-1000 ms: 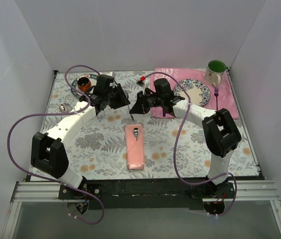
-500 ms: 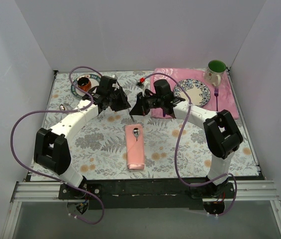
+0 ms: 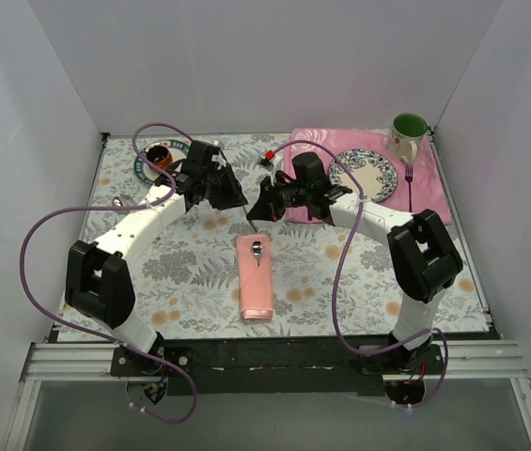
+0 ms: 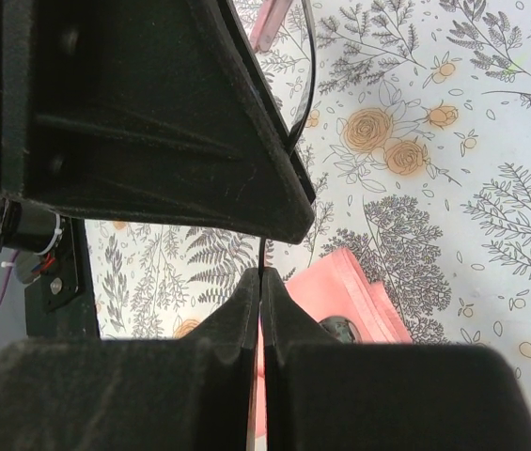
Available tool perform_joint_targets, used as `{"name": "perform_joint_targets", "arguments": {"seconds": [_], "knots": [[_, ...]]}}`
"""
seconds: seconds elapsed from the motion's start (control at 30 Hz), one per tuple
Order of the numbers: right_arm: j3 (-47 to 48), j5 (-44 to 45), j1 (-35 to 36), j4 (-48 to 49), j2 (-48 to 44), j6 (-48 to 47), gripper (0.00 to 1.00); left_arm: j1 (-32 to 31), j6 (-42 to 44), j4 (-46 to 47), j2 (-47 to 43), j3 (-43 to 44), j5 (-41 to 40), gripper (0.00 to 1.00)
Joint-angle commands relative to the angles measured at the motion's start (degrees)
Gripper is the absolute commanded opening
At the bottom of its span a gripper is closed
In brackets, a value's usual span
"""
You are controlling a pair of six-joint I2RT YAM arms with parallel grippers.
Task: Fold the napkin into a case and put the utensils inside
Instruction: Pass from the right arm to the left, then insert the fork into the folded napkin.
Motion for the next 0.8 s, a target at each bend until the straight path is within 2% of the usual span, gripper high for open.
{"name": "perform_joint_targets", "arguments": {"seconds": [0.0,0.1,0.2,0.23,0.27,0.33,0.37,0.43,0.5,0.57,0.77], "knots": [[-0.2,-1.2,0.4,1.0,-2.9,-1.4,0.01,0.7,0.2,-0.7,-0.6,2.0,1.1,0.10],[0.2,-1.3,0.5,1.1,-2.7,-1.2,0.01,0.7,-0.1,-0.3,-0.6,1.7,2.0,0.00],[1.8,-2.1,0.5,-0.5,-1.9,-0.2,0.01,0.7,0.1,-0.5,-0.7,1.6,1.6,0.00],[2.6,-2.1,0.4,-1.5,-1.6,-0.1,0.06,0.7,0.2,-0.7,-0.7,1.5,1.3,0.00],[3.3,-1.5,0.4,-2.5,-1.1,0.3,0.19,0.7,0.5,-0.8,-0.7,1.5,1.0,0.00],[5.1,-0.6,0.1,-5.8,-1.0,0.8,0.34,0.6,1.0,-1.4,-1.2,0.7,0.6,0.00],[5.2,-0.5,-0.5,-6.3,-1.6,1.0,0.46,0.6,1.2,-1.6,-1.3,0.1,0.5,0.00],[4.4,-0.4,-1.4,-6.8,-2.9,1.5,0.58,0.6,1.5,-1.9,-1.9,-1.2,-0.2,0.00],[3.3,0.3,-2.7,-6.9,-5.5,1.5,0.74,0.6,2.0,-2.6,-1.8,-2.9,-0.4,0.00],[2.0,1.1,-3.9,-8.4,-7.4,0.6,0.83,0.7,2.8,-3.0,-1.1,-3.3,-0.1,0.00],[0.6,1.3,-8.0,-12.4,-8.5,-0.7,0.84,0.6,5.3,-8.4,3.8,-0.4,2.7,0.00]]}}
